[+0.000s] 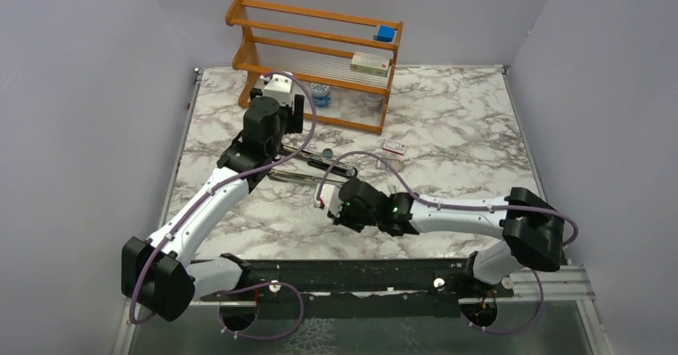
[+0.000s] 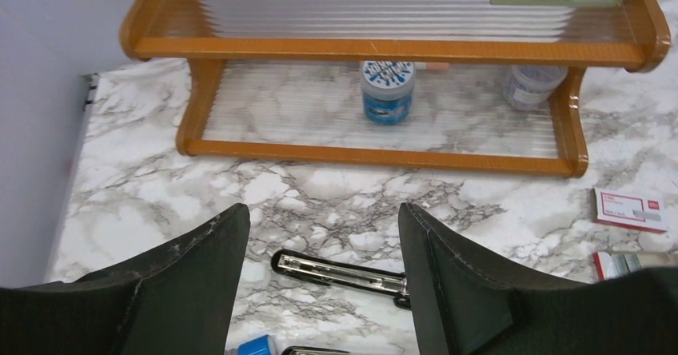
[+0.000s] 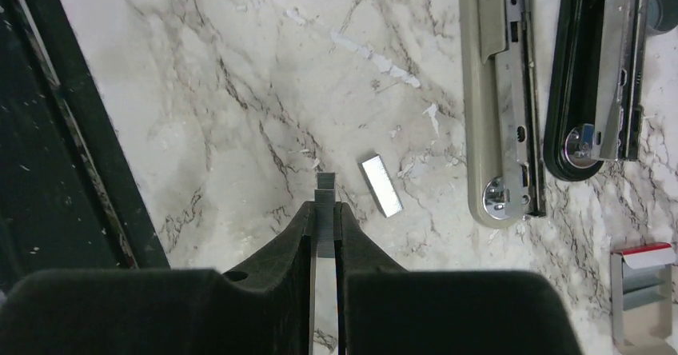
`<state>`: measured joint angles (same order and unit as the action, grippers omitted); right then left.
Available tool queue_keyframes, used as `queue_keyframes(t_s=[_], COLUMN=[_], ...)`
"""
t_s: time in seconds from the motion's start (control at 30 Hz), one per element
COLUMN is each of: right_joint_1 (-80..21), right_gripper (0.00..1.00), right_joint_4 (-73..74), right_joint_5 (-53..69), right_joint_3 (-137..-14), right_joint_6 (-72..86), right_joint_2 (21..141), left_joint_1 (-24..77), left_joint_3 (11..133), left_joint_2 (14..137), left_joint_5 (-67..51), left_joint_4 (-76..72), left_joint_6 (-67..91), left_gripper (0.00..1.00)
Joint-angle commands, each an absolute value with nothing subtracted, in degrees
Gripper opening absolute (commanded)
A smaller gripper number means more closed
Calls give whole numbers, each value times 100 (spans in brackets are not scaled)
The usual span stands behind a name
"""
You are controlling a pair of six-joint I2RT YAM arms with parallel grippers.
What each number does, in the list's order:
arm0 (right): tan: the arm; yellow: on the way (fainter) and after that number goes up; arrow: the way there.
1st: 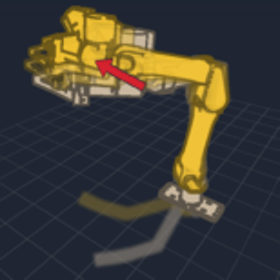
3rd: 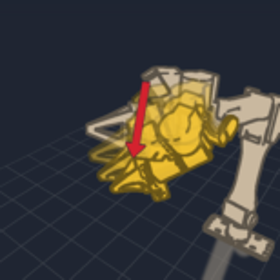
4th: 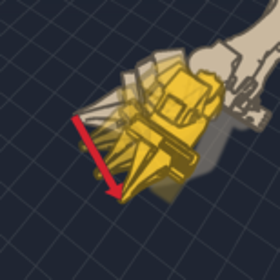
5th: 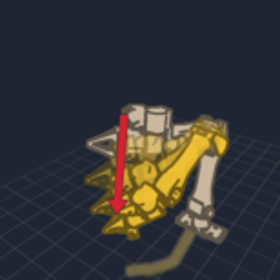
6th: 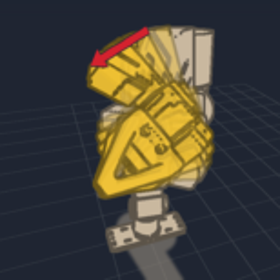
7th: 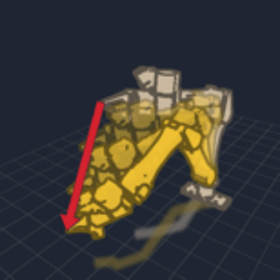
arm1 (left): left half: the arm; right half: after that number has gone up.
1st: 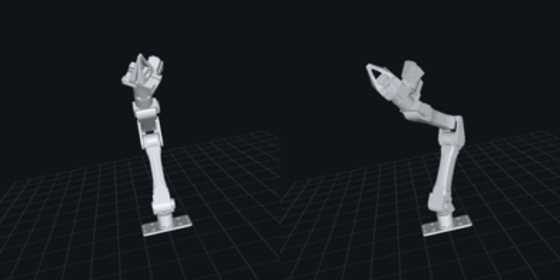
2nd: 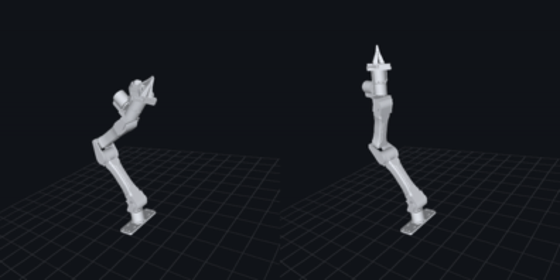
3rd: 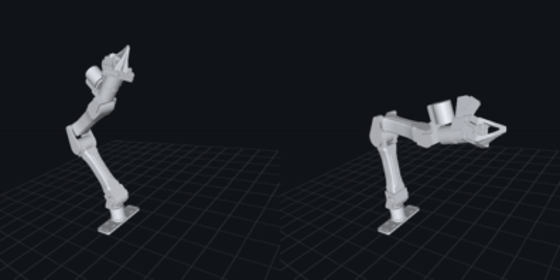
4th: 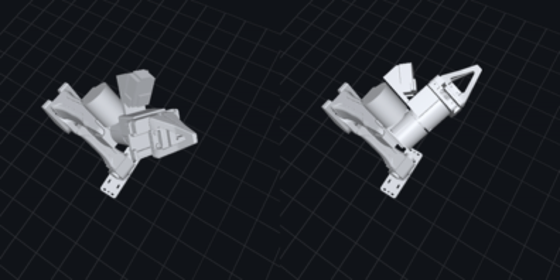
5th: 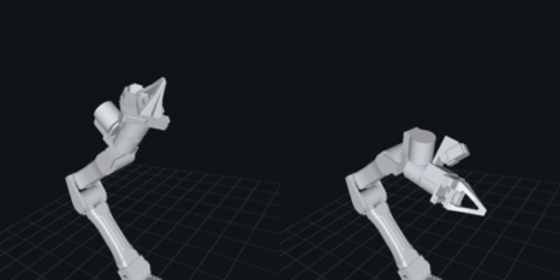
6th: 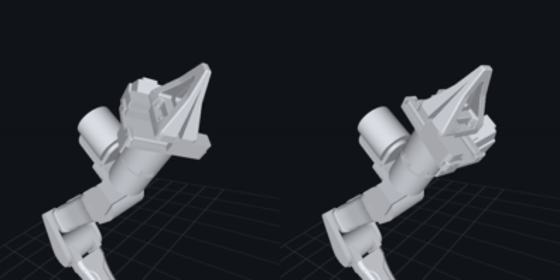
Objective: Load the staples into the stapler
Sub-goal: Place the staple at the center of the board.
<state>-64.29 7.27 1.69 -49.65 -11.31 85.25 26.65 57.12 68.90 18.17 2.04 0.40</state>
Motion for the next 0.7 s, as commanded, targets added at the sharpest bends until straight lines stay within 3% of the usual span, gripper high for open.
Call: queue_keyframes(t_s=[0.0,0.23,0.67], right_joint_1=[-7084,-7564,-7778], right_gripper=[11,11,11], right_joint_4=[1026,1102,1039], right_joint_5=[-1714,-3233,-3647], right_joint_3=[-5171,-5418,-5580], right_joint_6=[-1526,-1641,-2188], right_joint_2=[8858,9626,10494], left_joint_1=[2595,2575,2566], left_joint_3=[5656,5616,5633], left_joint_2=[6463,6038,5715], left_joint_5=[2581,2941,2909], left_joint_4=[116,159,193], left_joint_6=[-20,-103,-47], left_gripper=[72,74,76])
